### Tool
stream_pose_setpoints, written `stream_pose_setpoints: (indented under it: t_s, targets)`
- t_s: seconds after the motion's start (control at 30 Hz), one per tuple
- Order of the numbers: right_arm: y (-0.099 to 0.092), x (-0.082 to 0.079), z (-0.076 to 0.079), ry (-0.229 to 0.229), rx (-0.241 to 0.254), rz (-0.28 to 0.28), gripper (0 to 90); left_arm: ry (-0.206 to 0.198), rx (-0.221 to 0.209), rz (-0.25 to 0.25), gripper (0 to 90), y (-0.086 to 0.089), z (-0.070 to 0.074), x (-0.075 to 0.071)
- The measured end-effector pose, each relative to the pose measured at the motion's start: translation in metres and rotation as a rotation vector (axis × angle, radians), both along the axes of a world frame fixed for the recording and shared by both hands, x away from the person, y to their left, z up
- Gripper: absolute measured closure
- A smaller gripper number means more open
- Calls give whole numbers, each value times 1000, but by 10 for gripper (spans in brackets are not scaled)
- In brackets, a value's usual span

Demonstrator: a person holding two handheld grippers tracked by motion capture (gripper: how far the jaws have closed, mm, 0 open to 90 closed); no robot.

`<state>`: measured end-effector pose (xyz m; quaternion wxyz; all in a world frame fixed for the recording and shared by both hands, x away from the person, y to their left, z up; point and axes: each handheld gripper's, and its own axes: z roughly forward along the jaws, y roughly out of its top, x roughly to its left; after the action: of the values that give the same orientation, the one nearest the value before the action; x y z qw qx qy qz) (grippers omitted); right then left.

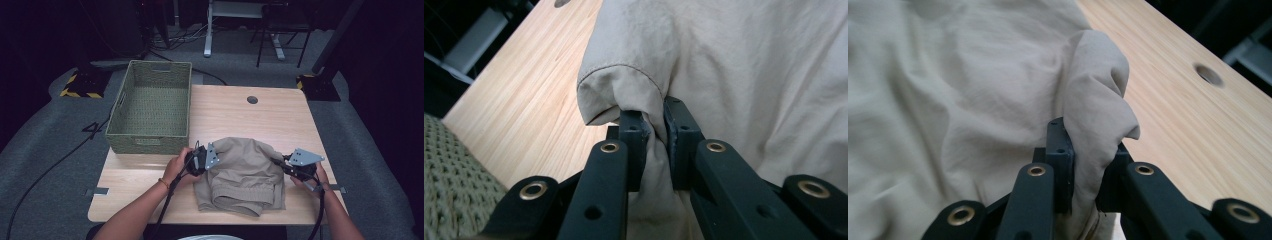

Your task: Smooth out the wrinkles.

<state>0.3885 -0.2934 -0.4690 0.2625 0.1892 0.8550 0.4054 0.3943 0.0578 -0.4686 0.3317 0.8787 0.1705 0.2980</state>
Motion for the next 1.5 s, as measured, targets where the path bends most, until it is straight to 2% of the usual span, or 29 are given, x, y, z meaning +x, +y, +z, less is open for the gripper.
stream_pose_setpoints:
  t_s: [0.07, 0.13, 0.23, 0.27, 0.3, 0.33, 0.4, 0.47, 0.5, 0.53, 0.6, 0.63, 0.67, 0.7, 0.73, 0.77, 0.8, 0.87, 0.97, 1.03, 1.07, 1.1, 1.13, 1.17, 1.27, 1.33, 1.37, 1.4, 1.5]
  targets:
    - [0, 10, 5, 6, -7, -43, 804, 1, -8, 18, 813, -4, 4, 8]
    - [2, 19, 13, -18, -6, -91, 804, -28, -7, 37, 813, -8, 10, 12]
    - [6, 25, 31, -92, -23, -162, 804, -89, -48, 80, 805, -12, 24, 15]
    - [7, 25, 38, -125, -20, -176, 804, -123, -56, 99, 790, -13, 27, 14]
    - [7, 23, 44, -168, -12, -185, 804, -155, -64, 116, 769, -13, 30, 13]
    - [7, 20, 49, -196, 9, -183, 804, -166, -79, 122, 766, -12, 31, 11]
    - [6, 10, 52, -238, 24, -151, 803, -208, -94, 91, 762, -8, 27, 1]
    - [5, -2, 43, -259, 8, -102, 803, -279, -30, 35, 760, -6, 15, -14]
    - [5, -9, 35, -257, -10, -87, 803, -298, 0, -7, 761, -4, 6, -23]
    - [5, -16, 25, -245, -24, -66, 803, -291, 67, -78, 764, -3, -6, -33]
    - [6, -30, 2, -219, -84, -11, 803, -315, 159, -150, 773, -1, -22, -49]
    - [6, -36, -9, -211, -108, -10, 804, -294, 189, -205, 781, 1, -29, -54]
    - [6, -42, -18, -186, -111, 11, 804, -265, 224, -245, 778, 2, -33, -59]
    - [6, -48, -25, -171, -128, 42, 804, -262, 234, -259, 774, 4, -36, -61]
    - [4, -52, -28, -162, -128, 50, 803, -227, 212, -262, 773, 6, -36, -61]
    - [1, -54, -28, -139, -96, 54, 802, -185, 195, -263, 767, 9, -37, -61]
    - [-2, -55, -28, -133, -85, 49, 800, -188, 206, -282, 762, 11, -38, -62]
    - [-5, -57, -29, -130, -86, 59, 796, -200, 233, -284, 761, 16, -43, -64]
    - [-7, -61, -31, -146, -100, 64, 785, -181, 221, -278, 761, 21, -41, -64]
    - [-7, -63, -30, -153, -107, 60, 779, -111, 167, -269, 738, 26, -38, -61]
    - [-6, -63, -30, -151, -110, 60, 780, -53, 101, -260, 697, 29, -35, -58]
    - [-6, -63, -30, -151, -110, 60, 780, -53, 101, -260, 638, 29, -35, -58]
    - [-6, -64, -29, -148, -114, 54, 784, 17, 36, -235, 638, 35, -29, -53]
    - [-4, -63, -29, -140, -118, 52, 793, 93, -60, -206, 492, 40, -21, -46]
    - [-2, -63, -29, -145, -127, 42, 797, 175, -200, -223, 388, 44, -7, -42]
    - [-1, -62, -30, -146, -136, 41, 798, 220, -272, -225, 287, 41, 2, -39]
    - [-1, -62, -30, -149, -136, 41, 799, 220, -272, -225, 263, 41, 2, -39]
    - [-1, -62, -29, -153, -139, 40, 799, 240, -305, -192, 247, 33, 7, -34]
    - [0, -61, -29, -158, -141, 41, 801, 241, -291, -161, 210, 19, 10, -28]
